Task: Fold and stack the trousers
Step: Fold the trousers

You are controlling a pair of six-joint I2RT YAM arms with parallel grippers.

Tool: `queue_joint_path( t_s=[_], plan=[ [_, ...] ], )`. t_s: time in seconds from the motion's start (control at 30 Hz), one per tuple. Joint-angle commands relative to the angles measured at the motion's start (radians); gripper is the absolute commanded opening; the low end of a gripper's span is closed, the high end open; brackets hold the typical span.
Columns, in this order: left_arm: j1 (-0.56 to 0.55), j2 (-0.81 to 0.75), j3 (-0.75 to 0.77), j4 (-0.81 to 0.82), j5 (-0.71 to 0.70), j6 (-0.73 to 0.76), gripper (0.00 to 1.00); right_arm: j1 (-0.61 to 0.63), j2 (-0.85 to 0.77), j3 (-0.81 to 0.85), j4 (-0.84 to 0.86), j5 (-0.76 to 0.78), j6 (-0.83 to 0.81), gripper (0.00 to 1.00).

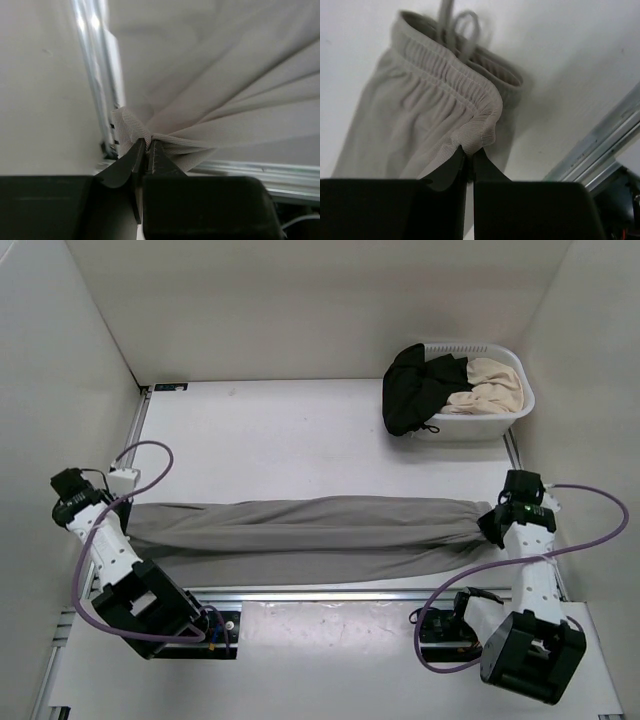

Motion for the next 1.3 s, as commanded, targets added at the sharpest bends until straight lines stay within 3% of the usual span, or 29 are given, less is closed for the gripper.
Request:
queue_joint_path(
  t_s=[0.0, 0.17, 0.4, 0.67, 0.77, 0.87, 0.93, 0.97, 1.1, 1.13, 1.27],
  plan=[
    [0.049, -0.051, -0.071, 0.028, 0.003, 0.094, 0.14, -0.005, -0.019, -0.043, -0.046, -0.040, 0.053, 0.00],
    [0.135, -0.072, -0.114, 0.039, 0.003, 0.172, 0.14, -0.044, -0.072, -0.057, -0.101, 0.008, 0.065, 0.00],
    [0.135, -0.153, -0.268, 0.000, -0.008, 0.265, 0.14, -0.077, -0.118, -0.143, -0.155, 0.008, 0.091, 0.00],
    [0.144, -0.167, -0.291, -0.010, -0.040, 0.295, 0.14, -0.112, -0.138, -0.143, -0.181, 0.023, 0.132, 0.00],
    [0.154, -0.167, -0.301, 0.011, -0.049, 0.295, 0.14, -0.121, -0.147, -0.143, -0.190, 0.044, 0.152, 0.13],
    [0.154, -0.167, -0.260, 0.011, 0.017, 0.286, 0.14, -0.121, -0.147, -0.143, -0.190, 0.045, 0.152, 0.15],
    [0.154, -0.135, -0.178, 0.011, 0.080, 0.276, 0.14, -0.121, -0.147, -0.143, -0.164, 0.045, 0.143, 0.02],
    [0.154, -0.114, -0.135, 0.011, 0.112, 0.263, 0.14, -0.121, -0.137, -0.152, -0.164, 0.029, 0.143, 0.00],
    [0.109, 0.058, 0.170, 0.011, 0.263, 0.100, 0.14, -0.121, -0.095, -0.152, -0.112, -0.020, 0.134, 0.00],
    [0.097, 0.128, 0.305, 0.011, 0.287, 0.074, 0.14, -0.121, -0.080, -0.152, -0.096, -0.020, 0.134, 0.00],
    [0.052, 0.239, 0.521, 0.000, 0.328, -0.001, 0.14, -0.121, -0.042, -0.105, -0.086, -0.020, 0.103, 0.00]
  ],
)
